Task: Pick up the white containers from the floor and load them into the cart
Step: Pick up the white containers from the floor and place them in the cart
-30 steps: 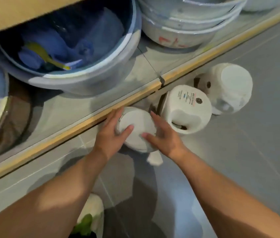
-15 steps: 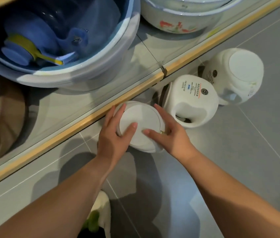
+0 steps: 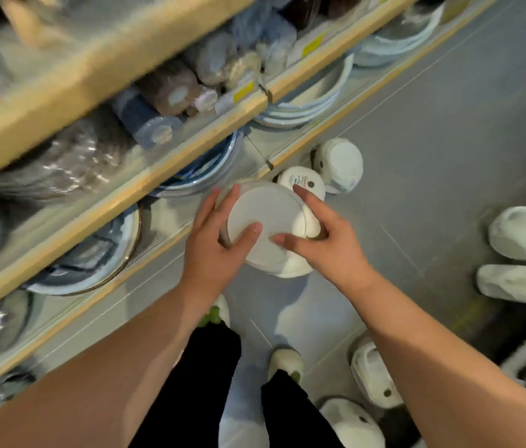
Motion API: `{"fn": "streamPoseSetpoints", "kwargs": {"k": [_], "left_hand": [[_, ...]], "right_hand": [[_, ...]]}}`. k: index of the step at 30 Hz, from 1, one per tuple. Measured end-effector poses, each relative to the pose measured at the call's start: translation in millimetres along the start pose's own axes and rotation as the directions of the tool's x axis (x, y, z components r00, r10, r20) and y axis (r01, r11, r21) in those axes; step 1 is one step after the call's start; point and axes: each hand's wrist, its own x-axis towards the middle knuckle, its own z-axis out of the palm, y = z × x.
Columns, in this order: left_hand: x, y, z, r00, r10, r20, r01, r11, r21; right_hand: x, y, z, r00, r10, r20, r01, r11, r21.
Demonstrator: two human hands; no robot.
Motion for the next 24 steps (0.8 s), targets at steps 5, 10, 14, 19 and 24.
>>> {"fn": "streamPoseSetpoints", "kwargs": {"k": [5,10,14,19,24], "left_hand": [[-70.1,94.0,-58.7,0.998,0.046,-0.049,-0.046,0.999,0.001],[-139.1,143.4,-109.5,0.973,0.054,-0.225,-0.049,0.998,0.026],[-189.3,154.6,-155.7,0.934,0.06,-0.353,-0.049,0.998,0.039],[-252.2,142.4,-213.5,0.85,-0.007,-0.526,0.018,1.0,0.016],[-312.0,108.1,-283.4,0.729,-0.062,-0.681,0.074,0.997,-0.012]], "right_hand": [[-84.1,-95.9,-11.1,0.995,-0.087,0.039,0.089,0.995,-0.054],[-146.6,-162.0,-1.2,0.966,-0.186,0.178,0.203,0.975,-0.087],[-182.5,-200.7,28.8,0.926,-0.194,0.323,0.224,0.973,-0.058],[-221.8,-233.0,94.7,0.854,-0.205,0.478,0.271,0.96,-0.074],[-254.3,-251.1,192.1,0.747,-0.23,0.624,0.382,0.917,-0.119]]}}
